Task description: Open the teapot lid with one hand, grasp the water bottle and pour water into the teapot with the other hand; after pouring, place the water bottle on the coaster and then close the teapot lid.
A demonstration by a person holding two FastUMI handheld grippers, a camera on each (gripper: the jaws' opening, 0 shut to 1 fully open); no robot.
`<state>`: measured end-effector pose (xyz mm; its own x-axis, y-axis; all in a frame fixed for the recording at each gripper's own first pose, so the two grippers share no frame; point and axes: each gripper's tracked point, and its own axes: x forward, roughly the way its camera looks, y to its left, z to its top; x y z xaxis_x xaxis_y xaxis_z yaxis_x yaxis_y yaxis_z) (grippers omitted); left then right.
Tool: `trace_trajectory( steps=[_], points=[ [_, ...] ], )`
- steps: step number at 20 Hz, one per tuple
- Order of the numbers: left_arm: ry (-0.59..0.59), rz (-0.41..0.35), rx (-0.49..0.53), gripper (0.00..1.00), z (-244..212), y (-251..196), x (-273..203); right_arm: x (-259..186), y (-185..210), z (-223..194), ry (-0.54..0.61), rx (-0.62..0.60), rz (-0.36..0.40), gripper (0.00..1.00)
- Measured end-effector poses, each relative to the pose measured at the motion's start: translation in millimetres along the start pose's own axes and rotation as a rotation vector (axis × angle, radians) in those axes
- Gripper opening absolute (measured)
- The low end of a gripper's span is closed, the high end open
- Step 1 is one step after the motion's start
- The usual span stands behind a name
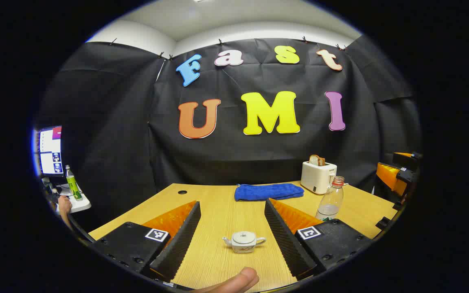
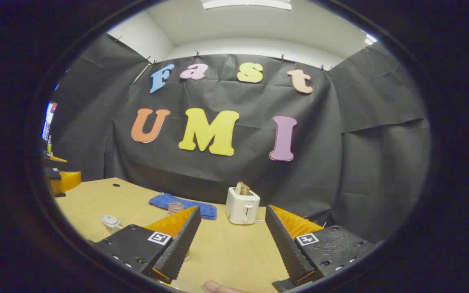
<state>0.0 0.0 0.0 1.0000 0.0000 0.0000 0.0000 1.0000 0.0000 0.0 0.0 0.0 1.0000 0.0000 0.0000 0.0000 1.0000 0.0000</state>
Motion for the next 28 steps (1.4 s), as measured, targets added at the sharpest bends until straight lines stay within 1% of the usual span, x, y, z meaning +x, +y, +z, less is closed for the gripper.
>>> trace_trajectory(
  steps=[2,3,4,5,10,13,14,15,19,20,23,26,28],
  points=[
    [0.005,0.005,0.015,0.99,-3.8,1.2,2.1,-0.3,0.4,-2.5,0.005,-0.006,0.014,0.95],
    [0.009,0.006,0.022,0.99,-6.2,0.2,3.5,0.7,-2.2,-3.0,0.01,-0.013,0.009,0.95],
    [0.014,0.002,0.028,0.99,-8.7,-1.1,5.7,1.0,-4.5,-3.1,0.013,-0.017,0.001,0.93],
    [0.019,-0.002,0.034,0.99,-10.6,-2.9,5.6,1.4,-5.7,-4.3,0.017,-0.016,-0.005,0.97],
    [0.041,-0.016,0.053,0.99,-19.5,-9.9,9.9,2.8,-4.5,-6.6,0.028,-0.012,-0.001,0.98],
    [0.044,-0.021,0.038,0.99,-20.3,-9.5,10.3,3.8,-2.2,-9.6,0.04,-0.008,0.005,0.98],
    [0.045,-0.024,0.033,0.99,-20.5,-9.7,9.5,4.3,-1.7,-10.3,0.044,-0.007,0.007,0.95],
    [0.045,-0.024,0.03,0.99,-19.9,-9.2,8.7,5.0,-1.0,-11.6,0.047,-0.008,0.007,0.98],
    [0.052,-0.017,0.023,0.99,-22.0,-5.0,11.5,6.9,2.2,-15.6,0.057,-0.014,0.01,0.98],
    [0.058,-0.013,0.023,0.99,-22.8,-4.5,11.3,6.7,2.2,-16.2,0.059,-0.016,0.011,0.95],
    [0.062,-0.015,0.016,0.99,-25.7,-5.3,13.3,7.5,4.6,-18.3,0.063,-0.021,0.014,0.95],
    [0.031,-0.054,-0.015,0.99,-24.7,-14.1,24.6,8.9,4.1,-18.5,0.068,-0.027,0.009,0.95],
    [0.01,-0.059,-0.042,0.99,-31.6,-13.9,41.5,9.2,4.5,-19.7,0.069,-0.03,0.006,0.97]
  ],
)
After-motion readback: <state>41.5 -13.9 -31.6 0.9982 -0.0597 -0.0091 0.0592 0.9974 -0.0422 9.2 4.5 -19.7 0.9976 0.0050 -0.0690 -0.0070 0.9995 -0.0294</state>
